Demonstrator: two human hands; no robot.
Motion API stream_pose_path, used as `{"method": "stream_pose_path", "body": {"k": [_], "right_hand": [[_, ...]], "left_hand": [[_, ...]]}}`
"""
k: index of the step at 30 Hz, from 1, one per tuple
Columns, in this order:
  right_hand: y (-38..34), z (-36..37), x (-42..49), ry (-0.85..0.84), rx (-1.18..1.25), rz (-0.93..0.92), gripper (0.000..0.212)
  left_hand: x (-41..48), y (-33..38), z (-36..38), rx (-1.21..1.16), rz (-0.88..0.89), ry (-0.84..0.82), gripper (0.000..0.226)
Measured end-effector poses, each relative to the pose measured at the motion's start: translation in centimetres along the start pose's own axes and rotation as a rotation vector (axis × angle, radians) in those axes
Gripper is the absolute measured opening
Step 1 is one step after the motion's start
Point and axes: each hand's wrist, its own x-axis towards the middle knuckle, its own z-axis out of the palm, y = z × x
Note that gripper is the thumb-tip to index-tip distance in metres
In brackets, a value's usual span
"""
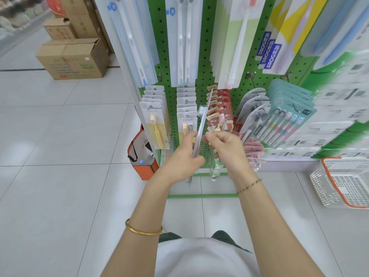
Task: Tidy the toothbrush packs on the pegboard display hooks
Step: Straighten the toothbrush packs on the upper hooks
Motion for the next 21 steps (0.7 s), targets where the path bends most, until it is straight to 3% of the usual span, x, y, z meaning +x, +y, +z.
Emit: {"method": "stream_pose_path", "body": {"k": [6, 11, 17, 21], "right_hand": [[0.8, 0.1, 0.4, 0.091, -0.031, 0.02, 0.018], [0.9, -0.1, 0.6, 0.048, -0.04, 0.008, 0.017], [0.3, 0.0, 0.3, -0.058, -0.039, -0.043, 0.024], [0.2, -0.2, 0.3, -0.11, -0.104, -0.073, 0.022]], "left_hand": [[-0.1, 0.0, 0.0, -0.136, 0.037, -0.047, 0.047], [0.3, -0.4, 0.3, -0.19, -0.009, 0.01, 0.028], [1.9, 0.1, -0.9, -0.021, -0.096, 0.171, 0.071], [2.7, 1.9, -2.4, -0.082, -0.07, 0.26, 0.08]]}}
